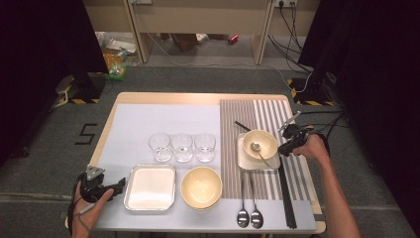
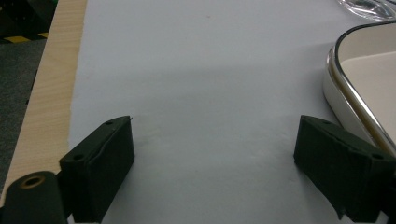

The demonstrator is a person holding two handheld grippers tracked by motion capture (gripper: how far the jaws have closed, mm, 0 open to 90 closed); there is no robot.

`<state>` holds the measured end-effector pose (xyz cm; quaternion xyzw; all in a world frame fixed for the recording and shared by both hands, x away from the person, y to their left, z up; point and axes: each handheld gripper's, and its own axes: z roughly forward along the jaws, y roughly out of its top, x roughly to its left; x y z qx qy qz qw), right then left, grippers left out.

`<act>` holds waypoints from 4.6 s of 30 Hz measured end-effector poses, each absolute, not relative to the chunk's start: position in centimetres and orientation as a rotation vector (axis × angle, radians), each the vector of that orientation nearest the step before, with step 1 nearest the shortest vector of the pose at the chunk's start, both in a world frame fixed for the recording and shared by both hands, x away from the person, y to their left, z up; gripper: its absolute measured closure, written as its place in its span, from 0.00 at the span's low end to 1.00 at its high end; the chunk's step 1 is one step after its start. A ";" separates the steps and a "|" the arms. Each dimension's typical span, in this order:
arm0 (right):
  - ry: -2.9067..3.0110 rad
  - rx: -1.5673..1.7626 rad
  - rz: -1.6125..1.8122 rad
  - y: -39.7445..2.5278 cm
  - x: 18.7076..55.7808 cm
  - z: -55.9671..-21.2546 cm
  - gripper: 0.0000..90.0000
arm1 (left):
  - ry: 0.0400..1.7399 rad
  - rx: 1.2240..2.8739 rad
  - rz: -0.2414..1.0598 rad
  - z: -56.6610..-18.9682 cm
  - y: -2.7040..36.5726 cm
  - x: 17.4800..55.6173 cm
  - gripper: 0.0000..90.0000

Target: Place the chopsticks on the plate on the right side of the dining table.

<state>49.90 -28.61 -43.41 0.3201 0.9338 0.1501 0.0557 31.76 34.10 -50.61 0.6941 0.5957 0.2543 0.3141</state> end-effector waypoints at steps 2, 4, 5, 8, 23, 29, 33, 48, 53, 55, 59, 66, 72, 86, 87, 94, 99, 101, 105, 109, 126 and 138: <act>2.842 0.942 0.454 -28.6 50.1 -43.4 0.88 | 1.571 1.828 0.670 -50.6 34.1 31.8 0.12; 2.849 0.909 0.444 -28.6 50.3 -43.4 0.88 | 1.570 1.829 0.673 -50.6 34.1 31.8 0.12; 2.850 0.899 0.441 -28.6 50.3 -43.4 0.88 | 1.570 1.826 0.673 -50.6 34.1 31.8 0.12; 2.863 0.881 0.442 -28.6 50.6 -43.4 0.88 | 1.570 1.828 0.673 -50.6 34.1 31.8 0.12; 2.869 0.850 0.485 -28.9 50.9 -43.4 0.81 | 1.571 1.828 0.670 -50.6 34.1 31.8 0.12; 2.824 0.894 0.547 -29.3 50.6 -42.3 0.74 | 1.570 1.825 0.675 -50.6 34.1 31.8 0.12; 2.762 0.957 0.595 -30.0 50.3 -41.1 0.70 | 1.570 1.828 0.675 -50.6 34.1 31.8 0.12; 2.492 1.229 0.802 -27.9 49.8 -36.8 0.60 | 1.570 1.826 0.675 -50.6 34.1 31.8 0.12; 2.456 1.227 0.845 -25.4 50.0 -35.7 0.58 | 1.570 1.830 0.671 -50.6 34.1 31.8 0.12; 2.466 1.222 0.832 -24.1 50.4 -35.7 0.57 | 1.571 1.828 0.670 -50.6 34.1 31.8 0.12; 2.486 1.197 0.838 -21.4 51.3 -36.0 0.55 | 1.570 1.830 0.670 -50.6 34.1 31.7 0.12; 2.491 1.197 0.785 -18.1 53.3 -37.0 0.54 | 1.570 1.826 0.674 -50.6 34.1 31.8 0.12; 2.496 1.218 0.730 -16.9 54.2 -37.6 0.53 | 1.570 1.830 0.670 -50.6 34.1 31.8 0.12; 2.502 1.284 0.663 -15.8 55.9 -39.8 0.50 | 1.570 1.826 0.673 -50.6 34.1 31.8 0.12; 2.503 1.294 0.654 -15.7 56.0 -40.0 0.50 | 1.570 1.825 0.674 -50.6 34.1 31.8 0.12; 2.511 1.317 0.627 -15.3 56.6 -41.0 0.49 | 1.570 1.825 0.674 -50.6 34.1 31.8 0.12; 2.517 1.348 0.613 -15.2 56.8 -41.8 0.48 | 1.570 1.825 0.673 -50.6 34.1 31.8 0.12; 2.515 1.349 0.606 -15.2 56.9 -42.1 0.48 | 1.570 1.824 0.673 -50.6 34.1 31.8 0.12; 2.521 1.363 0.596 -15.1 56.9 -42.5 0.48 | 1.570 1.825 0.673 -50.6 34.1 31.8 0.12; 2.519 1.380 0.594 -15.2 57.1 -42.6 0.46 | 1.570 1.824 0.673 -50.6 34.1 31.8 0.12; 2.544 1.398 0.557 -14.9 57.4 -43.6 0.45 | 1.569 1.825 0.672 -50.6 34.1 31.8 0.12; 2.579 1.388 0.526 -14.4 57.2 -43.9 0.45 | 1.569 1.825 0.672 -50.6 34.1 31.8 0.12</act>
